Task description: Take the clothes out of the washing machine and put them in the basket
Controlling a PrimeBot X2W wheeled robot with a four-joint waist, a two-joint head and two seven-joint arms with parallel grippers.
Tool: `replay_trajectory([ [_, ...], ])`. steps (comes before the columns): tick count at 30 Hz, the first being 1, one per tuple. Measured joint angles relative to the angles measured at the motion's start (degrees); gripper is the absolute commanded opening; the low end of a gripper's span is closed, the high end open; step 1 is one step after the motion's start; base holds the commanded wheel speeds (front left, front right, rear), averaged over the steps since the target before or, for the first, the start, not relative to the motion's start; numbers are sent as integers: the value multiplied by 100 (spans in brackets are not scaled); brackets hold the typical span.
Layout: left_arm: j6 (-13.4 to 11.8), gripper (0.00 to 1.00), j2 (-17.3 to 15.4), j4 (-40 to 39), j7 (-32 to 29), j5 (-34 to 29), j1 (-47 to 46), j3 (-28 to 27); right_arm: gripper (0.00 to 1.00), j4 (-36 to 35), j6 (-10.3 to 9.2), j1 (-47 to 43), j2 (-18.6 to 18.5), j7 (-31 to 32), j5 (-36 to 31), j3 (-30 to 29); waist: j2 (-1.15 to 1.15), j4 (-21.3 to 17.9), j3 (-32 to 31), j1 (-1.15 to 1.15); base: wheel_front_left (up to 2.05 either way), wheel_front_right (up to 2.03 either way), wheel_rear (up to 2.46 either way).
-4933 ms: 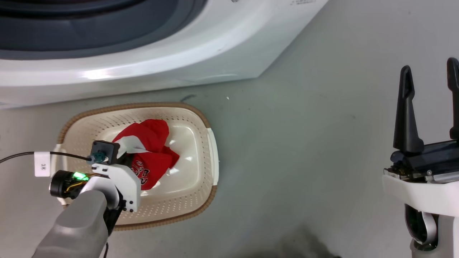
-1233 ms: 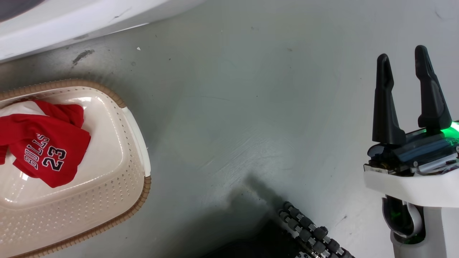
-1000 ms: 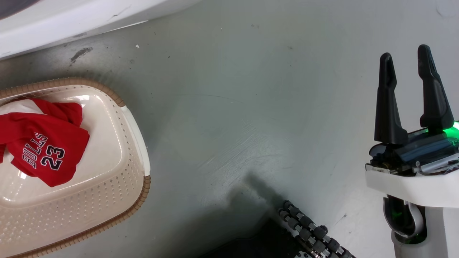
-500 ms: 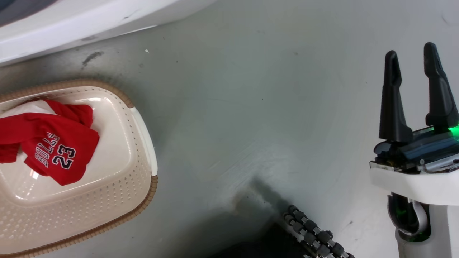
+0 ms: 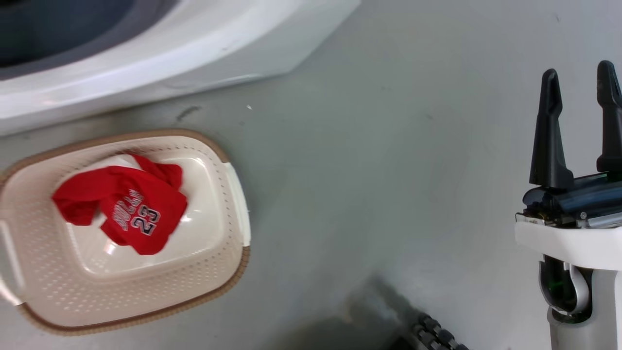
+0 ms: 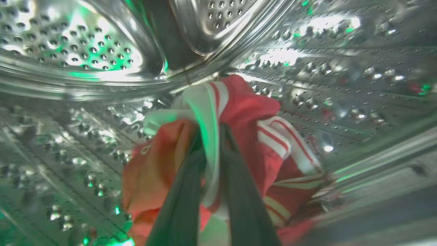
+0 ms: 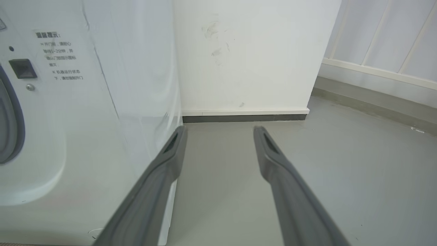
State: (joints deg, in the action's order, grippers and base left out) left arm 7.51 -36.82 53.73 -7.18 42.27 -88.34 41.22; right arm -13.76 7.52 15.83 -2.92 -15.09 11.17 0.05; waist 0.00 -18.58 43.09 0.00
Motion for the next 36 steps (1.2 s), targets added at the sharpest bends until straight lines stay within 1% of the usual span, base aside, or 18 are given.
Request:
replay_trajectory([
  [6,0,0,116,-29,549,433,864,156,100,162,0,-69,1,0,-208,-134,0,280,-542,0,0,0,0],
  [11,0,0,174,-69,978,671,1571,296,100,286,0,-172,1,0,-279,-164,0,485,-1093,0,0,0,0],
  [16,0,0,315,-224,1437,756,2234,461,100,341,0,-314,1,0,-371,-164,0,678,-1631,0,0,0,0],
  [21,-20,0,352,-416,1907,766,2795,522,100,430,0,-477,1,0,-467,-235,0,864,-2110,-1,0,0,0],
  [24,-124,0,428,-717,2086,681,3114,556,100,445,0,-629,1,0,-525,-291,0,980,-2361,-1,0,0,0],
  [27,-341,0,446,-1184,2179,533,3411,527,100,463,0,-723,0,0,-571,-345,0,1108,-2581,-2,0,0,0],
  [31,-693,0,370,-2014,2207,399,3859,297,100,478,-1,-820,0,0,-615,-374,0,1278,-2827,-1,0,0,0],
  [36,-1198,0,219,-3281,2209,261,4642,-96,100,501,0,-910,1,0,-662,-388,0,1447,-3100,-2,0,0,0],
])
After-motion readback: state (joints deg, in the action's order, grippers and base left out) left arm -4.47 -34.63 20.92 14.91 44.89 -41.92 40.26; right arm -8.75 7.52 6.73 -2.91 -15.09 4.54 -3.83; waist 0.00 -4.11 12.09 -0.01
